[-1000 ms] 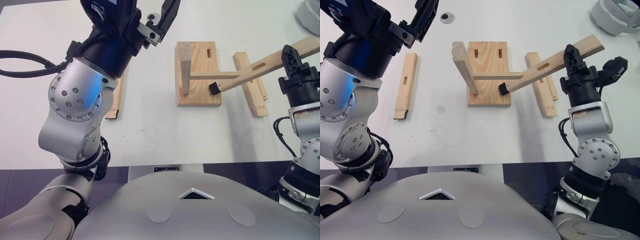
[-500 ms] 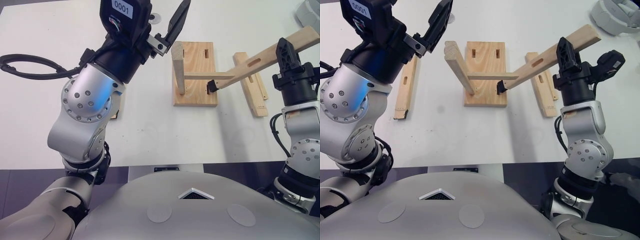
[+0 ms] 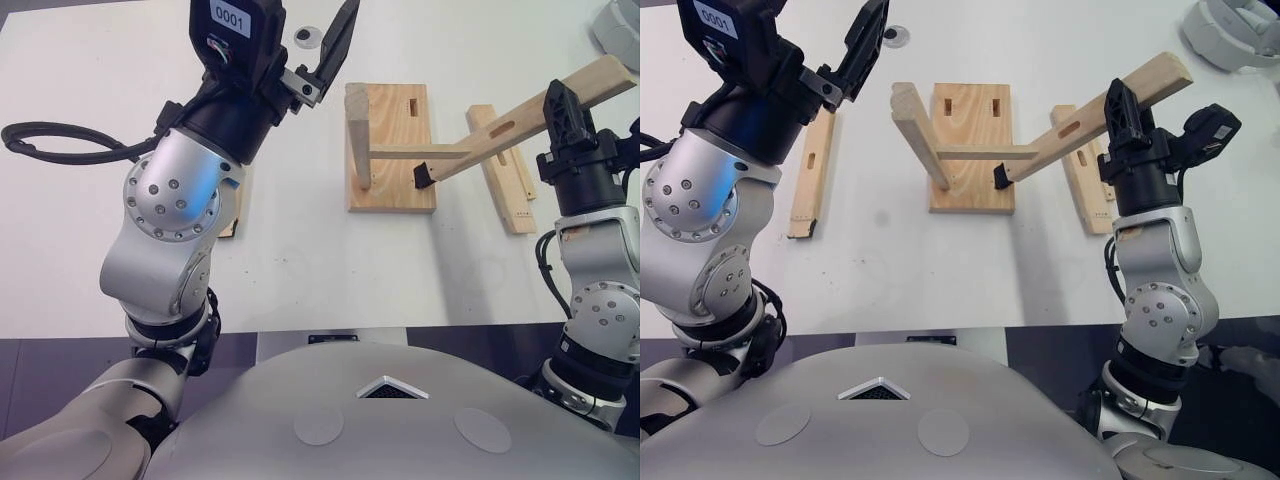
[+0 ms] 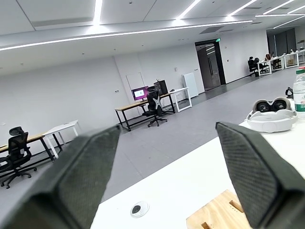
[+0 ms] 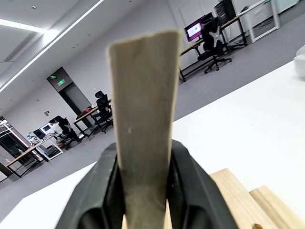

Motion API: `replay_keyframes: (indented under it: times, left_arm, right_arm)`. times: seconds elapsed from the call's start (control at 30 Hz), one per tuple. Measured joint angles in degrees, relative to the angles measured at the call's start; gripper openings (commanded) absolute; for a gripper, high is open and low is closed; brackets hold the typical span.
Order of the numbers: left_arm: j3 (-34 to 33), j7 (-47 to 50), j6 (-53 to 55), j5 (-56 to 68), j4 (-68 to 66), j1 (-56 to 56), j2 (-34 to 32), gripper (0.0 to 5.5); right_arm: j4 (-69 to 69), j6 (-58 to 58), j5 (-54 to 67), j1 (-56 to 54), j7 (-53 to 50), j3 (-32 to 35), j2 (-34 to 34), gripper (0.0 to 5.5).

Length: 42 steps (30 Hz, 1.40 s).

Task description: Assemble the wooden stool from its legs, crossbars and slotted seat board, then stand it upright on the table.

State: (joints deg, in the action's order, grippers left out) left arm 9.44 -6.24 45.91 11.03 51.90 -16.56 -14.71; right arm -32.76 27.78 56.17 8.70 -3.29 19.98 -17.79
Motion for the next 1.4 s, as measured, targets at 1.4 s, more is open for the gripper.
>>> replay_keyframes:
  times: [1.4]
  left_arm:
    - [5.1, -0.2, 1.1, -2.6, -2.6, -6.7, 2.2, 3.70]
  right_arm:
    - [-8.2, -8.3, -23.0, 5.8, 4.0, -10.5, 3.4, 1.02]
